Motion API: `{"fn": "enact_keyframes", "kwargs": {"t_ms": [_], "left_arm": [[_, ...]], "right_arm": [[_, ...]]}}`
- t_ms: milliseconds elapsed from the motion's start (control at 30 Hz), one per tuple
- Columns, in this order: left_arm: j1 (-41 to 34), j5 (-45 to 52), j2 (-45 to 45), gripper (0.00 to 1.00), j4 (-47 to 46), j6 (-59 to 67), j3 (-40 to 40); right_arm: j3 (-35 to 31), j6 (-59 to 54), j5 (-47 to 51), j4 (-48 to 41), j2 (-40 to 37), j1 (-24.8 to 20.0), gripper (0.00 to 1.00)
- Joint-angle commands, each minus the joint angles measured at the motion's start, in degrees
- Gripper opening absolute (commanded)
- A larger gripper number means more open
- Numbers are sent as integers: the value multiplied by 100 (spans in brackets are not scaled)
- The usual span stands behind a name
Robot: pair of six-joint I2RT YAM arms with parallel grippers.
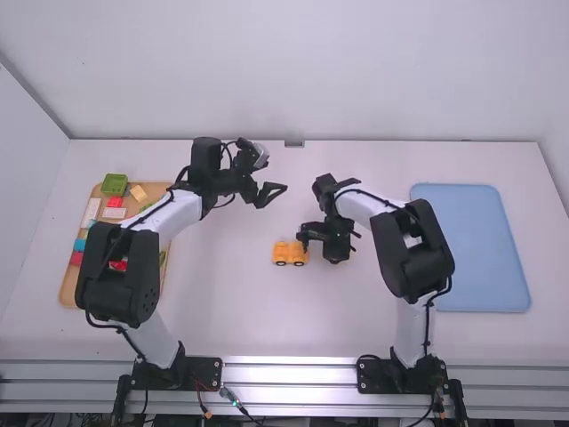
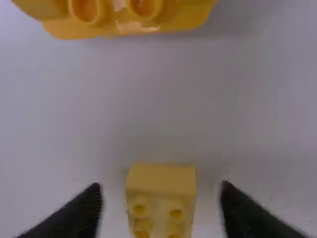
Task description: Assemble lego blocks to make yellow taxi
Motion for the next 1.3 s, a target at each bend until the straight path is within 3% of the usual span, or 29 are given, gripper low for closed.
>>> {"fn": "enact_keyframes", "kwargs": {"t_ms": [0, 133, 367, 567, 700, 800, 1067, 1267], "left_arm": [[15, 107, 42, 99, 28, -15, 81], [15, 105, 42, 99, 83, -17, 81], [15, 46, 42, 99, 247, -15, 79], [17, 46, 42, 99, 286, -20, 79], [15, 48, 42, 99, 81, 280, 59], [13, 48, 42, 99, -140, 866, 20], [-24, 107, 42, 99, -1121, 2251, 20], [-4, 1270, 42, 99, -2229, 4876, -212]], "right_arm": [[-15, 13, -44, 2, -122, 15, 99], [278, 564, -120, 33, -125, 4, 99], [922, 588, -1132, -520, -343, -79, 99], [616, 378, -2350, -39, -931, -476, 99], [-9, 282, -3235, 861, -1464, -894, 99], [-413, 800, -3329, 1707, -1676, -1211, 99], [-527, 1676, -3333, 2199, -1709, -1561, 99], [-767, 549, -3934, 1878, -1696, -1469, 99]]}}
